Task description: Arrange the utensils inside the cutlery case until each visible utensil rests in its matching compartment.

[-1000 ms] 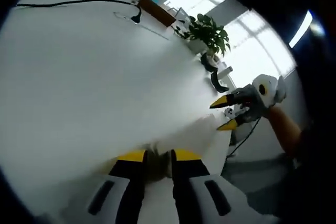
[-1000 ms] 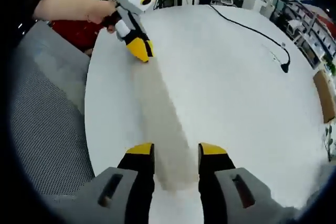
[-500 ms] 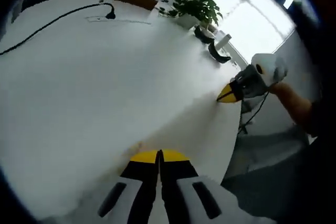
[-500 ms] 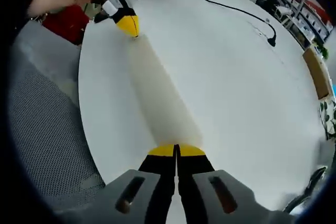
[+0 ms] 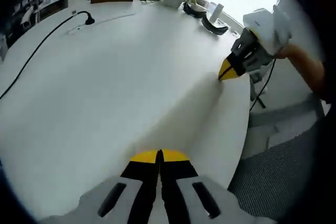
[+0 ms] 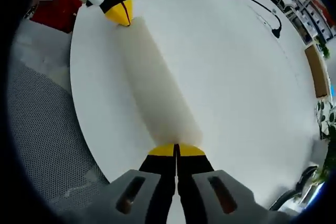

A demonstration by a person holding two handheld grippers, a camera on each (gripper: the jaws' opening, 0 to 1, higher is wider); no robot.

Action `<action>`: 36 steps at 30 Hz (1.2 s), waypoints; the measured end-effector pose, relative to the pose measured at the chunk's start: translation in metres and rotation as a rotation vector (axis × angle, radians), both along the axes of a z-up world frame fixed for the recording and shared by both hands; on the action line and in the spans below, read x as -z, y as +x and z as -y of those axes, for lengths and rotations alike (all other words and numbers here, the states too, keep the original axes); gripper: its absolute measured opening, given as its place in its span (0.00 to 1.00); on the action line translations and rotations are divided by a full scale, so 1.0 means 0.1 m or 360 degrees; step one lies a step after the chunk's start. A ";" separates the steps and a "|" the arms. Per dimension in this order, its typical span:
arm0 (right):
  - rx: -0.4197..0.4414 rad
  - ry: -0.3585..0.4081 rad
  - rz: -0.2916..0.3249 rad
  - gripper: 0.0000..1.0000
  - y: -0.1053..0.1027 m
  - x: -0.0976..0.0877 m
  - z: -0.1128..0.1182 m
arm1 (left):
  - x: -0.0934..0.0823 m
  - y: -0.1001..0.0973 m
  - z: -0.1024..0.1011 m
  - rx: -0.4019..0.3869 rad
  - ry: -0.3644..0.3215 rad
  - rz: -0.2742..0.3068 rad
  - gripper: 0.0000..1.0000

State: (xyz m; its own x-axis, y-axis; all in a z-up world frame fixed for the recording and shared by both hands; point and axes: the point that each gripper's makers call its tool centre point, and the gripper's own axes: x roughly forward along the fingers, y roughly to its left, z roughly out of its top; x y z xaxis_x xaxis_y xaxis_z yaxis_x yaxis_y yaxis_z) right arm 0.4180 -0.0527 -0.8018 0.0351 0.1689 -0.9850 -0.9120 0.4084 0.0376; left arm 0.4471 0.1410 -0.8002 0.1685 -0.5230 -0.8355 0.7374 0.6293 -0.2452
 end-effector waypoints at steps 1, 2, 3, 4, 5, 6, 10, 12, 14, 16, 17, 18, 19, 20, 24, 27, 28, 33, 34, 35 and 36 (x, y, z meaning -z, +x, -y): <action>0.0086 -0.0035 0.0069 0.00 0.07 -0.01 0.02 | 0.00 0.00 0.00 0.0002 -0.0001 0.0000 0.00; 0.0044 -0.0063 0.0082 0.00 0.06 -0.03 0.03 | -0.01 0.00 0.00 0.0005 0.0003 -0.0002 0.00; 0.0040 -0.0074 0.0077 0.00 0.04 -0.02 0.02 | -0.02 0.01 0.01 0.0007 0.0004 -0.0005 0.00; 0.0009 -0.0082 0.0081 0.00 0.03 -0.03 0.02 | -0.02 0.00 0.01 0.0009 0.0015 -0.0012 0.00; 0.0011 -0.0070 0.0074 0.00 0.06 -0.01 0.01 | -0.01 0.00 0.01 0.0010 0.0020 -0.0012 0.00; 0.0028 -0.0023 0.0062 0.00 0.05 -0.04 0.03 | -0.01 0.00 0.01 0.0016 0.0027 -0.0008 0.00; 0.0261 0.0036 0.0201 0.00 0.28 -0.10 0.13 | -0.02 -0.01 0.01 0.0044 0.0051 0.0010 0.00; 0.0190 0.0045 0.0163 0.00 0.26 -0.06 0.06 | -0.02 0.00 0.00 0.0027 0.0049 -0.0007 0.00; 0.0169 0.0025 0.0134 0.00 0.27 -0.01 0.03 | -0.02 -0.01 0.00 0.0025 0.0049 -0.0012 0.00; 0.0148 -0.0018 0.0134 0.00 0.28 0.01 0.02 | -0.02 -0.01 0.00 0.0023 0.0050 -0.0007 0.00; 0.0148 -0.0036 0.0120 0.00 0.29 0.01 0.02 | -0.03 -0.01 0.00 0.0025 0.0049 0.0002 0.00; 0.0153 -0.0043 0.0114 0.00 0.29 0.02 0.02 | -0.02 -0.01 0.00 0.0028 0.0047 0.0007 0.00; 0.0172 -0.0051 0.0098 0.00 0.30 0.02 0.03 | -0.03 -0.01 0.00 0.0025 0.0045 0.0007 0.00; 0.0202 -0.0041 0.0083 0.00 0.30 0.02 0.03 | -0.03 -0.01 0.00 0.0018 0.0039 0.0007 0.00; 0.0158 -0.0072 0.0089 0.00 0.29 0.02 0.02 | -0.03 0.00 0.02 -0.0012 0.0053 -0.0007 0.00; 0.0158 -0.0109 0.0111 0.00 0.28 0.03 0.01 | -0.02 0.01 0.06 0.0092 0.0170 0.0092 0.00; 0.0155 -0.0126 0.0124 0.00 0.29 0.03 0.01 | -0.02 0.00 0.08 0.0151 0.0233 0.0131 0.00; 0.0167 -0.0184 0.0151 0.00 0.30 0.03 0.01 | -0.01 -0.01 0.10 0.0162 0.0385 0.0123 0.00; 0.0166 -0.0180 0.0150 0.00 0.29 0.02 0.02 | -0.01 -0.01 0.10 0.0158 0.0383 0.0122 0.00; 0.0164 -0.0173 0.0153 0.00 0.29 0.02 0.02 | -0.01 -0.01 0.08 0.0125 0.0384 0.0113 0.00; 0.0141 -0.0151 0.0164 0.00 0.29 0.02 0.02 | -0.01 -0.01 0.08 0.0122 0.0384 0.0120 0.00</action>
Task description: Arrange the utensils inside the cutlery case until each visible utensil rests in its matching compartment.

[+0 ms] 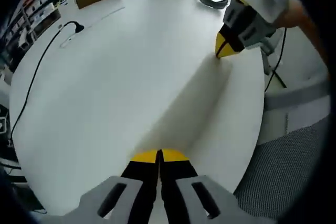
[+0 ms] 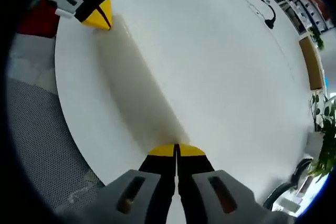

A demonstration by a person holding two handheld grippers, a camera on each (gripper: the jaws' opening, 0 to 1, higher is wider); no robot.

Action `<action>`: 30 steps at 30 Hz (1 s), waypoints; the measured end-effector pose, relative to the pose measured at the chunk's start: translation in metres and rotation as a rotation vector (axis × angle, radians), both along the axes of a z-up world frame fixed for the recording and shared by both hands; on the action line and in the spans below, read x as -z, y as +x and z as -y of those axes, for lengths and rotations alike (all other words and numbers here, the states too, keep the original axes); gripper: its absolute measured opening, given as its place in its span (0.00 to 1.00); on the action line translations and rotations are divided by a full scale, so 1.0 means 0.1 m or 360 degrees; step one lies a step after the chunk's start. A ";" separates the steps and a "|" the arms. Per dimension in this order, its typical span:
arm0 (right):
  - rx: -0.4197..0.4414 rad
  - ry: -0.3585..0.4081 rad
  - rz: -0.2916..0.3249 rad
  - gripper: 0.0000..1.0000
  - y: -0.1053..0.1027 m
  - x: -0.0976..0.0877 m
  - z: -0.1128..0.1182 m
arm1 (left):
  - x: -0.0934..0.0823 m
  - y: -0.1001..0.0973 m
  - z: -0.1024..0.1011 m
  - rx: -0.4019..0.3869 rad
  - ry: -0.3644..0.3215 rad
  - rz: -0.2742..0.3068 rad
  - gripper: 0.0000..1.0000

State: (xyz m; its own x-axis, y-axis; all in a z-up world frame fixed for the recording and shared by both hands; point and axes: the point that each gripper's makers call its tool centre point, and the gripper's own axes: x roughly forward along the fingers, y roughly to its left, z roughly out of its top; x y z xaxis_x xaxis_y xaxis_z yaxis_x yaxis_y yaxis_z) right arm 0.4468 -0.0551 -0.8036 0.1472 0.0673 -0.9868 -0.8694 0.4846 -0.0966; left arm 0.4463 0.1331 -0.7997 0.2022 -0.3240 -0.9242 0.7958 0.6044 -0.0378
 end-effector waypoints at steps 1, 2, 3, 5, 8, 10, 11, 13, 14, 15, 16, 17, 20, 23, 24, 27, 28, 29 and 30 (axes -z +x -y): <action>0.0014 0.0018 0.0004 0.00 -0.01 -0.01 0.01 | 0.00 -0.01 0.00 0.0010 0.0001 0.0015 0.00; 0.0027 0.0037 0.0003 0.00 0.00 -0.01 0.00 | 0.00 -0.01 0.00 0.0028 0.0004 0.0026 0.00; 0.0033 0.0042 -0.0001 0.00 0.00 -0.01 0.01 | 0.00 -0.01 0.00 0.0028 0.0007 0.0025 0.00; 0.0058 0.0040 0.0002 0.00 0.02 0.00 -0.01 | 0.00 -0.10 0.00 -0.0005 0.0016 -0.0100 0.00; 0.0001 -0.0030 0.0024 0.00 0.00 0.00 -0.02 | 0.01 -0.08 0.00 0.0054 0.0015 -0.0060 0.00; -0.0025 -0.0056 0.0045 0.00 0.00 0.00 -0.02 | 0.01 -0.08 0.01 0.0047 0.0027 -0.0055 0.00; -0.0022 -0.0059 0.0051 0.00 0.00 0.00 -0.02 | 0.01 -0.08 0.01 0.0066 0.0044 -0.0040 0.00; -0.0007 -0.0061 0.0059 0.00 0.01 0.00 -0.01 | 0.01 -0.08 0.02 0.0070 0.0059 -0.0027 0.00; -0.0007 -0.0058 0.0058 0.00 0.01 0.00 -0.01 | 0.01 -0.09 0.02 0.0079 0.0075 -0.0013 0.00; -0.0006 -0.0049 0.0054 0.00 0.01 0.00 0.00 | 0.01 -0.09 0.02 0.0081 0.0083 -0.0008 0.00; 0.0000 -0.0045 0.0050 0.00 0.02 0.00 0.00 | 0.01 -0.09 0.02 0.0093 0.0095 -0.0002 0.00; -0.0002 -0.0044 0.0046 0.00 0.01 0.00 0.00 | 0.01 -0.08 0.02 0.0094 0.0102 -0.0004 0.00; 0.0008 -0.0031 0.0030 0.00 0.02 0.00 0.00 | 0.02 -0.07 0.03 0.0124 0.0156 -0.0018 0.00; 0.0014 -0.0022 0.0026 0.00 0.01 0.00 0.00 | 0.01 -0.08 0.03 0.0281 0.0313 0.0009 0.00; 0.0011 -0.0023 0.0031 0.00 0.00 0.00 0.00 | 0.02 -0.09 0.03 0.0283 0.0353 -0.0003 0.00; -0.0022 -0.0030 0.0043 0.00 0.00 0.00 0.00 | 0.03 -0.09 0.05 0.0294 0.0409 -0.0042 0.00; -0.0027 -0.0030 0.0041 0.00 0.00 0.00 0.00 | 0.03 -0.09 0.05 0.0297 0.0418 -0.0051 0.00; -0.0047 -0.0025 0.0033 0.00 0.00 0.00 0.00 | 0.03 -0.09 0.05 0.0297 0.0427 -0.0061 0.00; -0.0057 -0.0020 0.0025 0.00 0.00 0.00 0.00 | 0.03 -0.09 0.05 0.0298 0.0436 -0.0073 0.00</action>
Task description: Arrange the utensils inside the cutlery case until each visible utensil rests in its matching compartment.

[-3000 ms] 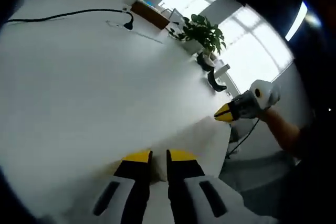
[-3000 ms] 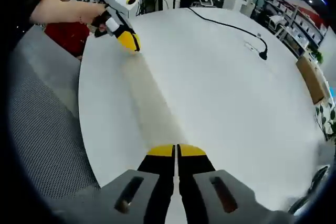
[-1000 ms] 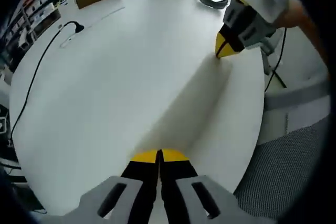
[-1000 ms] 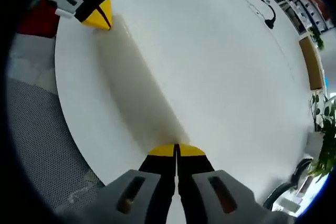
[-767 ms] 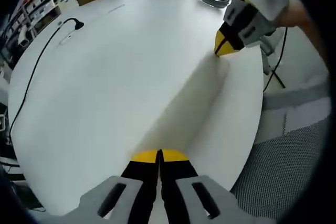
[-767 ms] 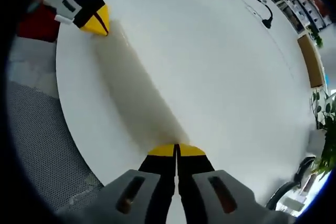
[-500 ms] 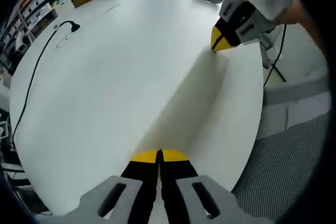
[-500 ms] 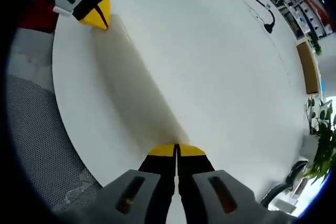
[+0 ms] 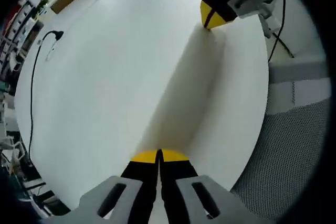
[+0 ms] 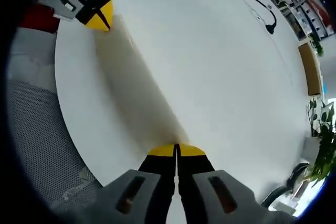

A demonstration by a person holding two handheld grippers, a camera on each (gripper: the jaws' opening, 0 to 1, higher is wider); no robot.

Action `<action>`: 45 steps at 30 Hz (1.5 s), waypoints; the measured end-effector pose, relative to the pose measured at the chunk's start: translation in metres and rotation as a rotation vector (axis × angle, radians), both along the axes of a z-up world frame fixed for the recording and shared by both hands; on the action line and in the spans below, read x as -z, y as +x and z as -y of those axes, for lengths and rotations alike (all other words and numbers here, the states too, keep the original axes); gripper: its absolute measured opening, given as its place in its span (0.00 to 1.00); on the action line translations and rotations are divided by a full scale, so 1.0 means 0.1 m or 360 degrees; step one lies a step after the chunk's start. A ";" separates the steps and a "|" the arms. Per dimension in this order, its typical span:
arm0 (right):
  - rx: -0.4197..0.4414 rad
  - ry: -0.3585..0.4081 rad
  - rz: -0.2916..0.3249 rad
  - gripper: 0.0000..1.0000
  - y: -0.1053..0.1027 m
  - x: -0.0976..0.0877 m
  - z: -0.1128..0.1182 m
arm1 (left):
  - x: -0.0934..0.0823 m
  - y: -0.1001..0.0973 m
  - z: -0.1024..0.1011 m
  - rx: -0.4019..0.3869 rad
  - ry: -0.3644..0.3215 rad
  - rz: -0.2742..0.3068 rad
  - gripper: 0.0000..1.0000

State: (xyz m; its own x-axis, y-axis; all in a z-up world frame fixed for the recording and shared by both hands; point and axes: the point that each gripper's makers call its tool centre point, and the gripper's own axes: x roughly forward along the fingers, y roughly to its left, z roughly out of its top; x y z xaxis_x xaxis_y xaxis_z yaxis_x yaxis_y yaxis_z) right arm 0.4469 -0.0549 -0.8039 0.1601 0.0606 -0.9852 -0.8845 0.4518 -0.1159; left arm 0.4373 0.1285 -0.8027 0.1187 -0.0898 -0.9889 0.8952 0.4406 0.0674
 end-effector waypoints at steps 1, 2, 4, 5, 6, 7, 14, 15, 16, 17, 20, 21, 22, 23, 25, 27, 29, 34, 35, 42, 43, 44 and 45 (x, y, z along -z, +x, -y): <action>-0.0026 0.0016 -0.0019 0.00 0.00 0.00 0.00 | 0.00 0.00 0.00 -0.0006 0.0005 -0.0007 0.00; -0.0030 0.0024 -0.0032 0.00 0.01 0.00 0.00 | 0.00 0.00 0.00 -0.0002 0.0010 -0.0012 0.00; -0.0097 0.0049 -0.0053 0.00 -0.01 -0.01 0.01 | 0.01 0.00 0.00 0.0005 0.0023 -0.0024 0.00; -0.0105 0.0083 -0.0067 0.00 -0.02 -0.01 0.00 | 0.01 0.00 0.00 0.0018 0.0037 -0.0035 0.00; -0.0063 0.0138 -0.0064 0.00 -0.01 -0.01 0.00 | 0.01 0.00 0.00 0.0024 0.0047 -0.0042 0.00; -0.0063 0.0156 -0.0058 0.00 -0.01 -0.01 0.01 | 0.01 0.00 0.00 0.0030 0.0060 -0.0052 0.00; -0.0149 0.0041 -0.0007 0.00 -0.03 0.00 -0.03 | 0.01 -0.02 0.00 0.0012 0.0116 -0.0092 0.00; -0.0185 0.0024 0.0001 0.00 -0.02 0.00 -0.03 | 0.01 -0.02 0.00 0.0020 0.0122 -0.0097 0.00; -0.0192 0.0023 0.0005 0.00 -0.03 0.01 -0.03 | 0.01 -0.02 0.00 0.0018 0.0128 -0.0101 0.00; -0.0185 0.0024 0.0005 0.00 -0.03 0.00 -0.02 | 0.01 -0.02 0.00 0.0017 0.0134 -0.0104 0.00; -0.0237 0.0028 0.0026 0.00 -0.03 0.00 -0.02 | 0.02 -0.02 0.00 0.0091 0.0176 -0.0101 0.00; -0.0249 0.0032 0.0032 0.00 -0.03 0.00 -0.02 | 0.01 -0.02 0.00 0.0131 0.0200 -0.0093 0.00; -0.0244 0.0027 0.0037 0.00 -0.03 0.00 -0.03 | 0.01 -0.03 0.00 0.0176 0.0224 -0.0089 0.00; -0.0254 0.0020 0.0043 0.00 -0.03 0.00 -0.03 | 0.02 -0.04 0.01 0.0152 0.0223 -0.0093 0.00; -0.0272 0.0002 0.0048 0.00 -0.03 0.00 -0.03 | 0.02 -0.02 0.00 0.0101 0.0223 -0.0109 0.00; -0.0280 -0.0009 0.0047 0.00 -0.02 0.00 -0.03 | 0.01 -0.01 -0.01 0.0085 0.0198 -0.0123 0.01; -0.0290 -0.0009 0.0043 0.00 -0.02 0.00 -0.02 | 0.01 -0.02 -0.01 0.0072 0.0183 -0.0126 0.01; -0.0289 0.0055 0.0037 0.00 -0.02 -0.01 -0.01 | 0.01 -0.04 0.00 0.0154 0.0227 -0.0118 0.01; -0.0294 0.0061 0.0038 0.00 -0.02 -0.01 -0.01 | 0.02 -0.04 0.01 0.0159 0.0235 -0.0119 0.01; -0.0308 0.0027 0.0048 0.00 -0.02 0.00 -0.03 | 0.01 -0.01 -0.01 0.0037 0.0153 -0.0146 0.01; -0.0315 0.0015 0.0067 0.00 -0.03 0.00 -0.03 | 0.00 -0.01 -0.02 0.0047 0.0135 -0.0138 0.01; -0.0330 0.0010 0.0078 0.00 -0.03 0.00 -0.03 | 0.00 -0.02 -0.02 0.0049 0.0127 -0.0130 0.01; -0.0336 0.0013 0.0093 0.00 -0.03 0.00 -0.03 | 0.00 -0.02 -0.02 0.0047 0.0122 -0.0111 0.01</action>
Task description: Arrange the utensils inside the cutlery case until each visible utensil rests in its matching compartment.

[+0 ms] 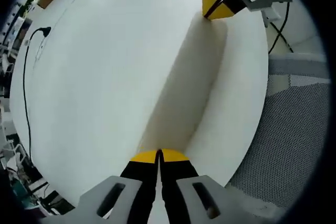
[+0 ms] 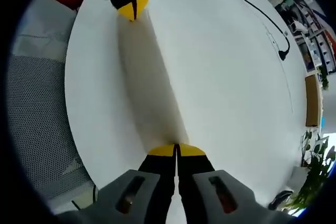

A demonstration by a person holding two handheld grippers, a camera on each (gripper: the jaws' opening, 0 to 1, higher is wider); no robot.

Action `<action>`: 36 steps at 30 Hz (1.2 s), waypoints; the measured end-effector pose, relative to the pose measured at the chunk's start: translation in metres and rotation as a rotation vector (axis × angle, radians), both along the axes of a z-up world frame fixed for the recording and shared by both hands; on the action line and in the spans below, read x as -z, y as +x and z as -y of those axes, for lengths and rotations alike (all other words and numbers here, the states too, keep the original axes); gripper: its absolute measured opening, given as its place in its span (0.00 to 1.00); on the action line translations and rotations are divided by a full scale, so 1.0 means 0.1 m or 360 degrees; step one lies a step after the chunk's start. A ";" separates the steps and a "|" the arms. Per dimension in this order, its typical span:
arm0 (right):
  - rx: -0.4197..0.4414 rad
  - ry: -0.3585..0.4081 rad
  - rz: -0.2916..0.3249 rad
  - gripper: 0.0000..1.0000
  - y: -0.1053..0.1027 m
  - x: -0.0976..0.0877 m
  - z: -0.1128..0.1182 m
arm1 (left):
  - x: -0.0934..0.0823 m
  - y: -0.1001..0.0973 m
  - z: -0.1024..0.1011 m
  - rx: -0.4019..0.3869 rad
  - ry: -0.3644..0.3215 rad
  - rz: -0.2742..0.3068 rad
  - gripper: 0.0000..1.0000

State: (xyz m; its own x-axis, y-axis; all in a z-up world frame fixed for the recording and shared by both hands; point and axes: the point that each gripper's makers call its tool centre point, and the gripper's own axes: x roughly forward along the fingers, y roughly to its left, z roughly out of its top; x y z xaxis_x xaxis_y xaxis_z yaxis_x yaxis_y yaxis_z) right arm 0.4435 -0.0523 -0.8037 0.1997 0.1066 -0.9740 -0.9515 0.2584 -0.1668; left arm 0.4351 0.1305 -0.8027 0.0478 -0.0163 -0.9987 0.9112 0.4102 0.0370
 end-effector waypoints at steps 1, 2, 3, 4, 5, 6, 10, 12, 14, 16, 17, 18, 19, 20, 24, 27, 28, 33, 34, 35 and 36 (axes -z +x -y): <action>-0.0005 0.0004 0.0009 0.00 0.00 0.00 0.00 | 0.00 0.00 0.01 0.0054 -0.0009 0.0026 0.00; -0.0052 0.0014 0.0007 0.00 0.01 -0.01 0.00 | -0.01 0.00 0.03 0.0239 -0.0071 0.0067 0.00; -0.0027 0.0044 0.0005 0.00 0.02 -0.02 0.01 | -0.02 0.00 0.03 0.0279 -0.0123 0.0096 0.00; 0.0012 0.0104 0.0005 0.00 0.03 -0.04 0.00 | -0.03 0.00 0.03 0.0237 -0.0196 0.0121 0.00; 0.0071 0.0155 0.0052 0.00 0.09 -0.09 0.00 | -0.05 -0.01 -0.04 0.0198 -0.0215 0.0117 0.00; 0.0127 0.0261 0.0160 0.00 0.21 -0.21 -0.03 | -0.10 -0.01 -0.08 0.0164 -0.0288 0.0132 0.00; 0.0063 0.0481 0.0219 0.05 0.25 -0.47 -0.14 | -0.28 0.15 -0.25 0.0083 -0.0405 0.0277 0.00; -0.0090 0.0582 0.0183 0.20 0.17 -0.51 -0.27 | -0.31 0.15 -0.30 0.0120 -0.0418 0.0306 0.00; -0.0205 0.0565 0.0151 0.32 0.09 -0.48 -0.31 | -0.32 0.17 -0.31 0.0126 -0.0421 0.0349 0.05; -0.0300 0.0584 0.0075 0.39 -0.02 -0.42 -0.39 | -0.38 0.26 -0.15 0.0076 -0.0594 0.0449 0.32; -0.0332 0.0576 0.0033 0.44 -0.06 -0.37 -0.41 | -0.40 0.21 -0.01 0.0074 -0.0742 0.0414 0.51; -0.0342 0.0569 0.0027 0.46 -0.07 -0.34 -0.42 | -0.40 0.18 0.02 0.0049 -0.0771 0.0386 0.60; -0.0370 0.0551 0.0003 0.48 -0.08 -0.30 -0.43 | -0.37 0.15 0.00 0.0070 -0.0740 0.0353 0.65; -0.0379 0.0533 -0.0008 0.48 -0.09 -0.26 -0.43 | -0.35 0.14 0.00 0.0080 -0.0726 0.0352 0.68; -0.0407 0.0447 -0.0038 0.48 -0.05 -0.11 -0.40 | -0.10 0.00 -0.01 0.0228 -0.0586 0.0276 0.75; -0.0405 0.0387 -0.0091 0.50 -0.09 0.02 -0.35 | 0.01 -0.05 -0.04 0.0275 -0.0507 0.0261 0.65; -0.0400 0.0378 -0.0109 0.51 -0.10 0.04 -0.33 | 0.04 -0.06 -0.05 0.0267 -0.0498 0.0247 0.65; -0.0341 0.0392 -0.0180 0.50 -0.21 0.16 -0.29 | 0.13 -0.11 0.02 0.0257 -0.0570 0.0207 0.66; -0.0371 0.0362 -0.0182 0.51 -0.24 0.20 -0.28 | 0.15 -0.11 0.06 0.0238 -0.0600 0.0211 0.69; -0.0397 0.0359 -0.0158 0.51 -0.23 0.21 -0.29 | 0.19 -0.13 0.06 0.0235 -0.0593 0.0201 0.69; -0.0398 0.0342 -0.0149 0.50 -0.22 0.22 -0.28 | 0.22 -0.15 0.06 0.0251 -0.0578 0.0207 0.67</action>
